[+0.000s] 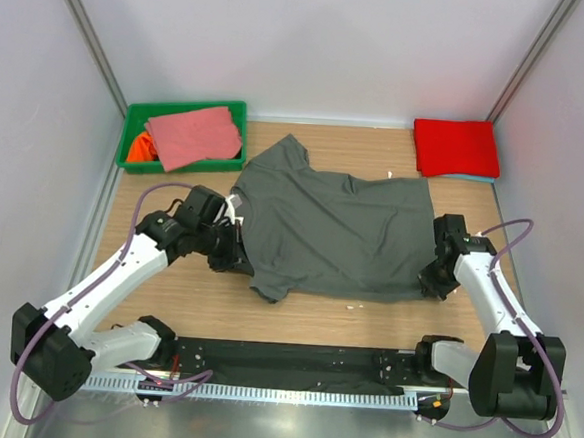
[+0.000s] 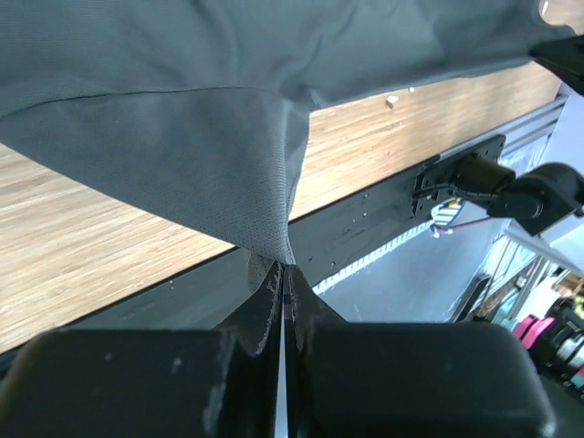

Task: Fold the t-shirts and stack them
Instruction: Fold the tshirt

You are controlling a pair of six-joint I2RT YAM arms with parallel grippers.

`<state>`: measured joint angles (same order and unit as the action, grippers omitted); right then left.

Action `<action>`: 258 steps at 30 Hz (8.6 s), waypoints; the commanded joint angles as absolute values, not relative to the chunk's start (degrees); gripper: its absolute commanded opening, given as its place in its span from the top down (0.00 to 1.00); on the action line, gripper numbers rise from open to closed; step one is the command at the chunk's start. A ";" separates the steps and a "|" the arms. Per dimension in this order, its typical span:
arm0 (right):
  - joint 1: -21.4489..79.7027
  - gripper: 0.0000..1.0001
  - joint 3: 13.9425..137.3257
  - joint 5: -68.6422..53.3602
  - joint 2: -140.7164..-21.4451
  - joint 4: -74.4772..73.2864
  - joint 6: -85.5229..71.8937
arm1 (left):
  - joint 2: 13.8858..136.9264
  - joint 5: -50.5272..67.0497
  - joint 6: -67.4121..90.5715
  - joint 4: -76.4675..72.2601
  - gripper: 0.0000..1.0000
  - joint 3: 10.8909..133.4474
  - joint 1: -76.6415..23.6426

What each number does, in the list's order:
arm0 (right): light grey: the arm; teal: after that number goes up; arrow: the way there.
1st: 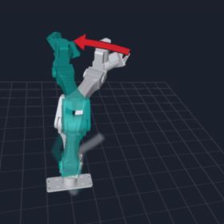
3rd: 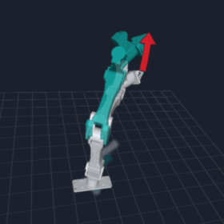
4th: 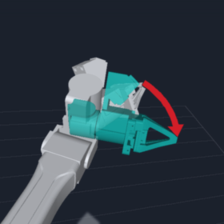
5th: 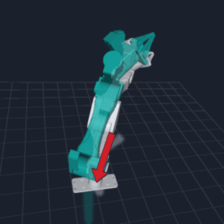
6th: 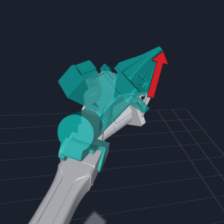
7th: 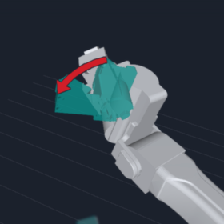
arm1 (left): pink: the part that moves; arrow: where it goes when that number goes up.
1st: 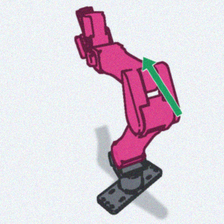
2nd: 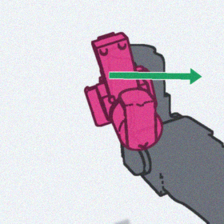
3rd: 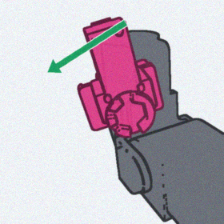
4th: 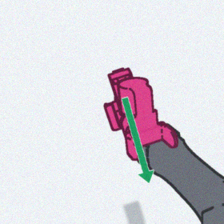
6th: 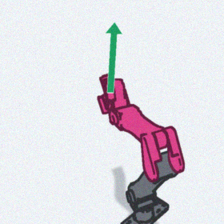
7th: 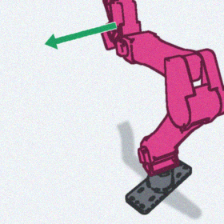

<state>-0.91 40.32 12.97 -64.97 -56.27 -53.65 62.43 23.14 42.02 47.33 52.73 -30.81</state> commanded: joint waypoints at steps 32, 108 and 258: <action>1.67 0.99 64.86 9.58 -84.37 -47.73 -31.90 | 84.54 25.84 42.54 39.29 1.00 71.62 -17.05; -10.19 0.38 47.81 7.29 -79.28 -40.69 -33.66 | 86.92 19.07 43.25 28.39 0.40 48.51 -11.25; 56.25 0.54 90.52 18.98 -116.01 -30.49 -15.56 | 99.14 34.80 32.52 22.94 0.83 57.04 -7.21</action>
